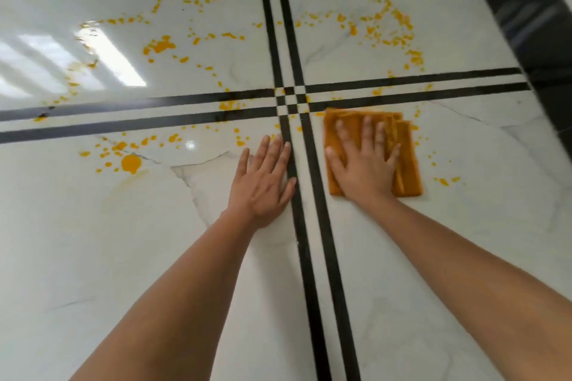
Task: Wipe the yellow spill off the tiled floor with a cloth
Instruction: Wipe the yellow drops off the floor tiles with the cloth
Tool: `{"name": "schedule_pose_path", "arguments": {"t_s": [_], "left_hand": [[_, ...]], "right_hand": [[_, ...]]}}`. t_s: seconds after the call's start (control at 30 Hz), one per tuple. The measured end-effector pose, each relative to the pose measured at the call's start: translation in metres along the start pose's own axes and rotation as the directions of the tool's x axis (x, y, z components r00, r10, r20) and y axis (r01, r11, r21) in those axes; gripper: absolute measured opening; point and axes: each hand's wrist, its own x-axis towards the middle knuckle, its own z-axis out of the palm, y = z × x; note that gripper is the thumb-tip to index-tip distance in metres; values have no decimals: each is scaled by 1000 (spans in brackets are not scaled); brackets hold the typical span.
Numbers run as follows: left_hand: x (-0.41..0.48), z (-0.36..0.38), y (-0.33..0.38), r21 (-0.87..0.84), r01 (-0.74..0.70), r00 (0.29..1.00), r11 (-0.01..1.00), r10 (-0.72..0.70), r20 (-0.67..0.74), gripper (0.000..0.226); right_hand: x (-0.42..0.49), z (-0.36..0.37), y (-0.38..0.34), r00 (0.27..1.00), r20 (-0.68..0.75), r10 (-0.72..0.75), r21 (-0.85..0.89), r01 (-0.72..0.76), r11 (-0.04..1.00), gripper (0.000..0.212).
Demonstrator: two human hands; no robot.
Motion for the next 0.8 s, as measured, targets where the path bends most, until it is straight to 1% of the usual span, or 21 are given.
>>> {"name": "schedule_pose_path", "arguments": {"t_s": [0.07,0.1,0.13,0.17,0.2,0.23,0.27,0.3,0.33,0.37,0.4,0.47,0.5,0.53,0.57,0.63,0.67,0.7,0.73,0.77,0.8], "left_hand": [[6,4,20,5,-23,1000,1000,23,-3,65],[7,6,31,1,-24,1000,1000,24,0,67],[7,9,40,-9,-9,1000,1000,9,-2,67],[7,11,47,-28,17,1000,999,-17,-10,66],[9,13,53,-46,41,999,998,-42,-21,66],[10,14,59,-58,55,998,997,-57,-28,65],[14,14,64,-59,57,998,997,-59,-38,65],[18,14,70,-59,49,997,997,-52,-51,65],[25,14,74,-53,29,998,998,-32,-59,65],[30,13,80,-51,9,998,999,-12,-64,65],[35,12,84,-42,-8,998,999,5,-66,65],[42,11,92,-22,-13,999,1000,12,-47,66],[46,12,95,-22,-8,999,1000,8,-40,67],[49,13,97,-24,-4,999,1000,3,-34,67],[51,14,99,-27,0,1000,1000,0,-28,68],[54,16,102,-33,-18,1000,999,18,-7,70],[54,18,103,-30,-34,999,999,34,0,70],[52,20,103,-22,-54,999,998,54,5,70],[51,21,105,-15,-71,997,997,71,10,69],[49,23,105,-18,-68,998,997,69,7,69],[49,25,107,-29,-59,998,998,59,0,69]], "right_hand": [[-14,4,26,970,20,-244,-38,245,969,61],[-11,-1,44,964,47,-263,-37,265,964,63],[-2,-6,60,985,38,-171,-27,172,985,64],[7,-9,69,1000,20,-20,10,20,1000,64],[13,-11,71,994,11,108,48,-108,993,64],[12,-10,70,990,-1,142,51,-142,989,63],[4,-6,71,998,-15,65,16,-65,998,62],[-7,2,79,995,-37,-97,-34,96,995,61],[-16,4,94,965,-28,-261,-59,259,964,60],[-15,0,112,938,12,-347,-58,347,936,60],[-7,-5,126,943,35,-331,-56,332,942,61],[15,-13,130,997,22,-72,-4,72,997,63],[21,-13,122,999,14,42,18,-42,999,64],[18,-12,111,998,-7,70,17,-69,997,63],[8,-7,103,1000,-28,13,13,-13,1000,62],[-27,4,113,973,-56,-223,-27,222,975,60],[-38,3,128,962,-39,-269,-24,269,963,59],[-38,2,142,972,-32,-234,-8,234,972,58],[-32,0,151,993,-43,-113,9,113,994,58],[-22,-3,151,997,-51,56,47,-53,997,59],[-14,-4,144,980,-49,194,67,-191,979,59]]}}
